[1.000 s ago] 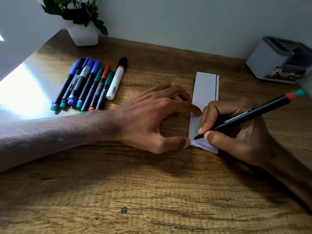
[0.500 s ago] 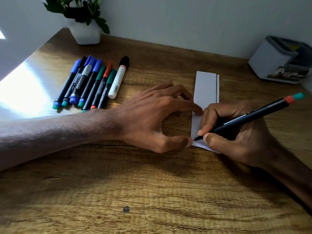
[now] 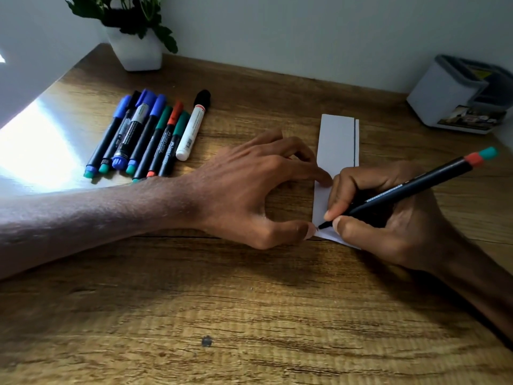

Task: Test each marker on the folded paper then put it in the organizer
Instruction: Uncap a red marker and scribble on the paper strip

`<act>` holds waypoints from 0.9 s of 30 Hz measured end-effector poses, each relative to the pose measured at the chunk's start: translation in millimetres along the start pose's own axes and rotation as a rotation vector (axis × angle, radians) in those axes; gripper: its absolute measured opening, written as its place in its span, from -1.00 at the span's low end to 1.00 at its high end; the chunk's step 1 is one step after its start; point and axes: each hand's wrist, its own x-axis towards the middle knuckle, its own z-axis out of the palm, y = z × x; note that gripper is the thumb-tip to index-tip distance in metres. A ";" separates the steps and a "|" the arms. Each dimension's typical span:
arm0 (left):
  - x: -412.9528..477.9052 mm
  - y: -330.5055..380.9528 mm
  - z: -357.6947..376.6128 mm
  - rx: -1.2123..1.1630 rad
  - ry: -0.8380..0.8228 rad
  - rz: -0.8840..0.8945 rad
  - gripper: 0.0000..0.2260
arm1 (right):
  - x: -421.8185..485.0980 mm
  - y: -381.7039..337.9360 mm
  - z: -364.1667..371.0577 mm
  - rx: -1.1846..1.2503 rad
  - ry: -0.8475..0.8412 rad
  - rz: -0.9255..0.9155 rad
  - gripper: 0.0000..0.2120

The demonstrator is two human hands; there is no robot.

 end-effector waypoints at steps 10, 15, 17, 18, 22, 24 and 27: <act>-0.3 0.3 -0.2 -0.012 -0.003 0.000 -0.34 | 0.5 1.5 1.1 -0.041 0.045 0.012 -0.88; -0.6 0.2 -0.6 -0.013 0.001 0.002 -0.34 | 0.6 2.0 0.8 -0.042 0.058 0.019 -0.88; -0.6 0.2 -0.7 -0.009 0.004 0.005 -0.34 | 0.9 2.1 1.1 -0.043 0.066 0.019 -0.88; -0.5 0.3 -0.6 -0.009 0.006 0.006 -0.34 | 1.0 2.4 1.3 -0.045 0.069 0.018 -0.88; -0.4 0.0 -0.1 -0.008 -0.001 0.004 -0.34 | 0.3 2.7 1.3 -0.037 0.077 0.022 -0.87; -0.3 -0.5 0.1 -0.009 -0.002 0.005 -0.34 | 0.0 2.7 1.3 -0.046 0.088 0.023 -0.86; 0.6 -0.5 1.0 -0.008 -0.002 0.006 -0.34 | 0.0 3.4 0.7 -0.070 0.094 0.021 -0.86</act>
